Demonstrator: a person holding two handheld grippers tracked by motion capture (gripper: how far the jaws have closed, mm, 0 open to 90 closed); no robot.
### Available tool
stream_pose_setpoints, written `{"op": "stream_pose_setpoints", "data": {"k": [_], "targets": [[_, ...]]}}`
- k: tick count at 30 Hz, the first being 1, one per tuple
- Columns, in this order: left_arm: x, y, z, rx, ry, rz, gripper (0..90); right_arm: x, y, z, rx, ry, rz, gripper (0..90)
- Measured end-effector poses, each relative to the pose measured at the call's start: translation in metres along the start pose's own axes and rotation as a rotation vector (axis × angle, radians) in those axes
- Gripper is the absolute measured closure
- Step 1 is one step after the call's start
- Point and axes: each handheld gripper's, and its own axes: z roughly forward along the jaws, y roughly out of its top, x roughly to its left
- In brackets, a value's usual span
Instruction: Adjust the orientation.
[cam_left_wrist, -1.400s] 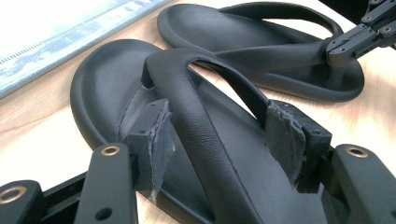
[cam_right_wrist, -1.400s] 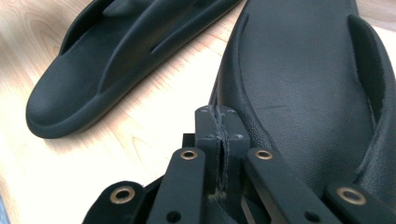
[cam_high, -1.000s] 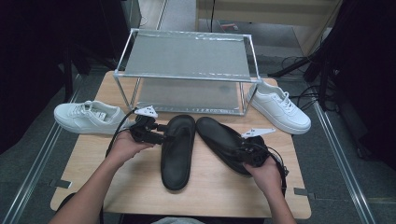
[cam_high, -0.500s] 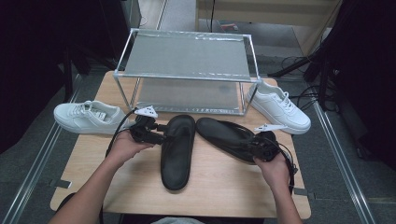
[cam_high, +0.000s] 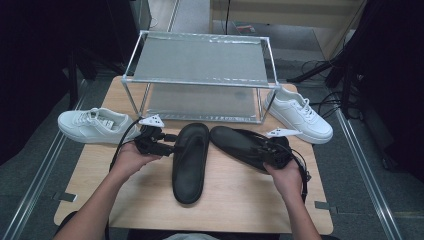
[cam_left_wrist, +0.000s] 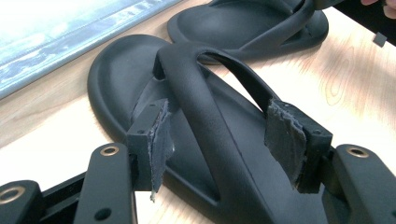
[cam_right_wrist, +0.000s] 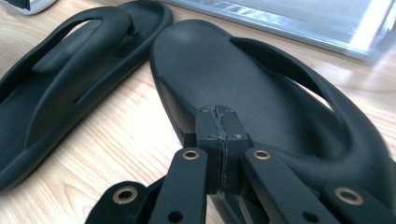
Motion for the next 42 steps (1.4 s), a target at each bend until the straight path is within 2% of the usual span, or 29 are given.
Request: {"op": "stream_pose_setpoints", "data": {"k": [8, 15, 23, 26, 32, 42], "targets": [[0.002, -0.013, -0.013, -0.012, 0.028, -0.029, 40.5, 0.011, 0.013, 0.018, 0.004, 0.026, -0.050, 90.0], [0.001, -0.021, -0.021, -0.021, 0.046, -0.043, 40.4, 0.015, 0.020, 0.028, 0.010, 0.033, -0.044, 89.5], [0.000, -0.025, -0.025, -0.023, 0.054, -0.047, 40.3, 0.014, 0.022, 0.041, 0.053, 0.020, -0.053, 90.0], [0.000, -0.025, -0.024, -0.025, 0.053, -0.047, 40.2, 0.013, 0.022, 0.041, 0.055, 0.026, -0.039, 90.0], [0.000, -0.024, -0.023, -0.023, 0.052, -0.042, 40.1, 0.014, 0.020, 0.041, 0.051, 0.021, -0.053, 90.0], [0.000, -0.019, -0.019, -0.019, 0.042, -0.031, 40.2, 0.011, 0.014, 0.036, 0.043, 0.035, -0.036, 90.0]]}}
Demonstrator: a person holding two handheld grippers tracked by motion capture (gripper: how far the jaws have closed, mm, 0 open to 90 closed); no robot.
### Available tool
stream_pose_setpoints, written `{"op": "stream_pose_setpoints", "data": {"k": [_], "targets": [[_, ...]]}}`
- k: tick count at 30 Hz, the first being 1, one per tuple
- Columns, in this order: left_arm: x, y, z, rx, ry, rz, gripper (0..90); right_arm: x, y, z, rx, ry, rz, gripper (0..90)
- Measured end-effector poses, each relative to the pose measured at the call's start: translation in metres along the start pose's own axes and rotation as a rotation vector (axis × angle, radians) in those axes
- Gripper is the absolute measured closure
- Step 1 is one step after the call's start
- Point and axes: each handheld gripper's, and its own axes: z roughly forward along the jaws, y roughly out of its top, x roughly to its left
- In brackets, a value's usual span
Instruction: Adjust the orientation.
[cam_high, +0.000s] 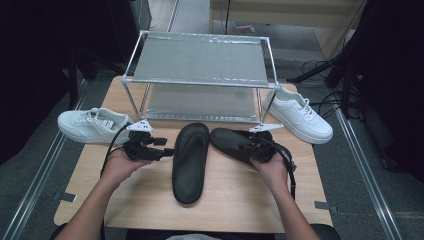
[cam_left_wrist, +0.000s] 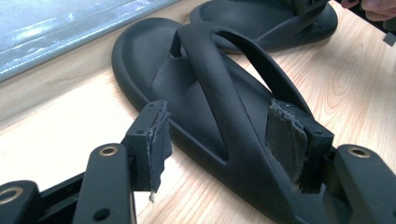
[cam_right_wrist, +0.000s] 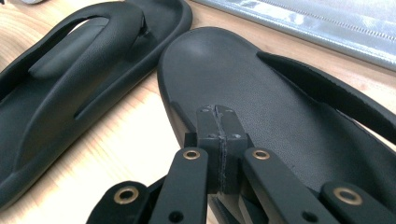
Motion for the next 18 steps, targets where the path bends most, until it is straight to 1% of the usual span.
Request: {"op": "stream_pose_setpoints", "data": {"k": [3, 4, 6, 7, 8, 9, 13, 18], "targets": [[0.000, 0.003, 0.002, -0.001, -0.007, 0.002, 40.2, 0.000, -0.003, -0.003, 0.003, 0.004, 0.006, 90.0], [0.001, 0.005, 0.004, 0.002, -0.007, 0.011, 40.2, -0.001, -0.004, -0.004, 0.002, 0.005, 0.005, 90.0], [0.001, 0.005, 0.004, -0.001, -0.009, 0.007, 40.2, -0.001, -0.006, -0.006, 0.004, 0.004, 0.005, 90.0], [0.001, 0.006, 0.006, -0.013, -0.014, 0.005, 40.2, -0.001, -0.007, -0.007, 0.009, 0.007, 0.013, 90.0], [0.001, 0.007, 0.007, -0.013, -0.015, 0.007, 40.3, -0.001, -0.009, -0.010, 0.007, 0.010, 0.018, 90.0], [0.001, 0.010, 0.009, 0.000, -0.018, 0.015, 40.3, -0.001, -0.011, -0.011, 0.009, 0.011, 0.021, 90.0], [0.001, 0.013, 0.012, -0.002, -0.033, 0.016, 40.2, 0.001, -0.016, -0.016, 0.006, 0.013, 0.024, 90.0], [0.002, 0.020, 0.019, 0.009, -0.054, 0.019, 40.1, 0.002, -0.022, -0.021, 0.011, 0.017, 0.034, 90.0]]}}
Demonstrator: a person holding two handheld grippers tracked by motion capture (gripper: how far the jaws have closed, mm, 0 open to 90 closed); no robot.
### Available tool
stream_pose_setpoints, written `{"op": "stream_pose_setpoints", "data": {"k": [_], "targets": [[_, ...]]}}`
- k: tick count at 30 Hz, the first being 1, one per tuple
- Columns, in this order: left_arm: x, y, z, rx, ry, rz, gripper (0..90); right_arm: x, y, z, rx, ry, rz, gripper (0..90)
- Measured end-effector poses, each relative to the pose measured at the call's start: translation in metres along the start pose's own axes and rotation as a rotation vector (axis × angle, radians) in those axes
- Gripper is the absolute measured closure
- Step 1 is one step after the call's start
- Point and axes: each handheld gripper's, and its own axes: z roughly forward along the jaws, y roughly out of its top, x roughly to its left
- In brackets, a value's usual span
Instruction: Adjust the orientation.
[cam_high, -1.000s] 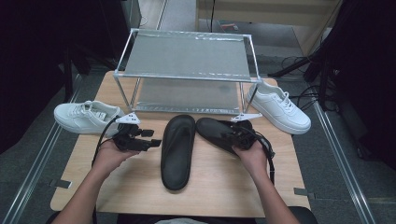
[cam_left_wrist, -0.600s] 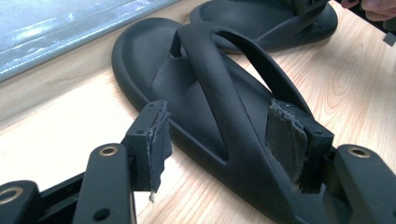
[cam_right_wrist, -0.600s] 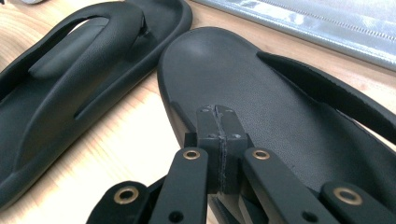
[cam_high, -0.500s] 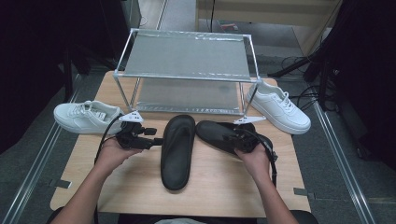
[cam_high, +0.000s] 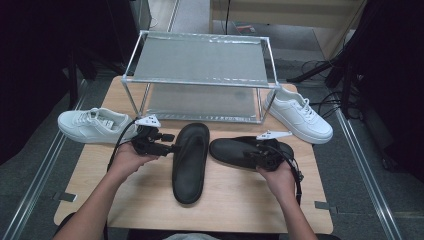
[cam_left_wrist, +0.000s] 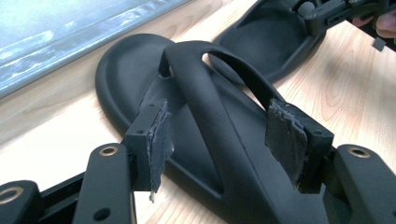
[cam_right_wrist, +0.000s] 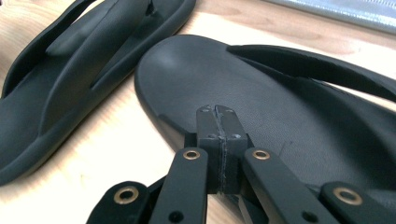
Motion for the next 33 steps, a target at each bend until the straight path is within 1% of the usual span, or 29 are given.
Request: {"op": "stream_pose_setpoints", "data": {"k": [3, 7, 13, 14, 17, 19, 22, 24, 25, 26, 27, 28, 29, 30, 31, 32, 33], "targets": [[0.000, 0.002, 0.003, 0.003, -0.005, 0.001, 40.1, 0.001, -0.005, -0.004, 0.002, 0.002, 0.006, 90.0], [0.001, 0.007, 0.007, 0.006, -0.014, 0.011, 40.1, 0.003, -0.013, -0.012, 0.023, 0.003, 0.012, 90.0], [0.002, 0.007, 0.007, 0.004, -0.017, 0.006, 40.1, 0.006, -0.020, -0.019, 0.036, 0.005, 0.006, 90.0], [0.003, 0.007, 0.006, 0.003, -0.009, 0.003, 40.1, 0.007, -0.023, -0.022, 0.043, 0.007, 0.002, 90.0], [0.004, 0.006, 0.004, 0.003, -0.009, -0.003, 40.1, 0.008, -0.028, -0.027, 0.055, 0.014, 0.011, 90.0], [0.003, 0.006, 0.004, 0.002, -0.009, -0.001, 40.1, 0.007, -0.030, -0.030, 0.068, 0.027, 0.011, 90.0], [0.002, 0.006, 0.005, 0.006, -0.004, 0.004, 40.1, 0.006, -0.031, -0.033, 0.070, 0.032, 0.015, 90.0], [0.002, 0.006, 0.006, 0.011, -0.002, 0.010, 40.0, 0.003, -0.031, -0.035, 0.060, 0.023, 0.023, 90.0], [0.002, 0.006, 0.006, 0.015, -0.003, 0.010, 40.0, -0.001, -0.028, -0.040, 0.029, 0.004, 0.032, 90.0], [0.002, 0.006, 0.007, 0.015, -0.003, 0.010, 39.8, -0.004, -0.027, -0.043, 0.013, -0.008, 0.038, 90.0], [0.002, 0.006, 0.007, 0.015, -0.003, 0.010, 39.7, -0.004, -0.027, -0.043, 0.013, -0.008, 0.038, 90.0], [0.002, 0.006, 0.007, 0.014, 0.000, 0.008, 39.5, -0.011, -0.025, -0.048, -0.007, -0.038, 0.055, 90.0], [0.002, 0.006, 0.007, 0.015, 0.000, 0.007, 39.4, -0.015, -0.025, -0.050, -0.016, -0.048, 0.064, 90.0], [0.002, 0.006, 0.007, 0.015, 0.000, 0.007, 39.3, -0.020, -0.025, -0.052, -0.024, -0.061, 0.071, 90.0], [0.002, 0.006, 0.007, 0.017, -0.001, 0.008, 39.3, -0.020, -0.025, -0.052, -0.024, -0.061, 0.071, 90.0], [0.002, 0.006, 0.007, 0.018, 0.001, 0.008, 39.3, -0.028, -0.025, -0.056, -0.030, -0.083, 0.087, 90.0], [0.002, 0.006, 0.007, 0.019, 0.001, 0.010, 39.3, -0.028, -0.025, -0.056, -0.030, -0.083, 0.087, 90.0]]}}
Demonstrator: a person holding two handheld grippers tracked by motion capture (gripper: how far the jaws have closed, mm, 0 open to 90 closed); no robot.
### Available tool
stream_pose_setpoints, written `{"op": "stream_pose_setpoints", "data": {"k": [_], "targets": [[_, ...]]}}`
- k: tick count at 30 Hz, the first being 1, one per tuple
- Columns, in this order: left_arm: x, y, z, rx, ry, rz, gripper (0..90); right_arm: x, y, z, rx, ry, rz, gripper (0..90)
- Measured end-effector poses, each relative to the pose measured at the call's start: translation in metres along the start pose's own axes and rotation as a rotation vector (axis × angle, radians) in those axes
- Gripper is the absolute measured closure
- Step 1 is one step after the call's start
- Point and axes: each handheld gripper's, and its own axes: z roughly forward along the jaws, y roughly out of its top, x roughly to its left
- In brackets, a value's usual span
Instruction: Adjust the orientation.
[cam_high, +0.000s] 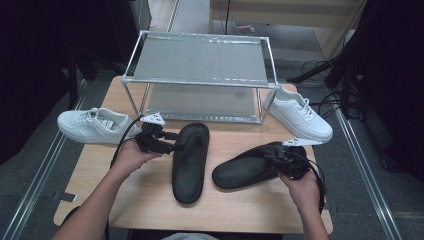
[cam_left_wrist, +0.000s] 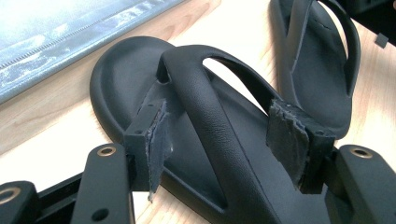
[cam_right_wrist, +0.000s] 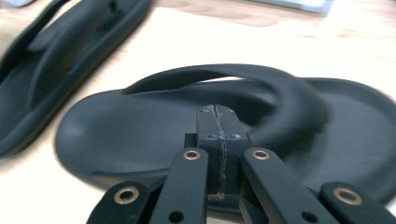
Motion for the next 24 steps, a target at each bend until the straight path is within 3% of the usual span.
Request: {"op": "stream_pose_setpoints", "data": {"k": [8, 16, 24], "targets": [[0.000, -0.001, -0.001, 0.006, 0.001, -0.002, 38.6, -0.021, 0.003, -0.001, 0.006, -0.073, 0.025, 90.0], [0.000, -0.005, -0.004, 0.005, 0.011, -0.005, 38.4, -0.024, 0.006, 0.005, 0.015, -0.062, 0.022, 90.0], [0.000, -0.012, -0.012, -0.003, 0.027, -0.020, 38.4, -0.016, 0.015, 0.016, 0.022, -0.040, -0.010, 90.0]]}}
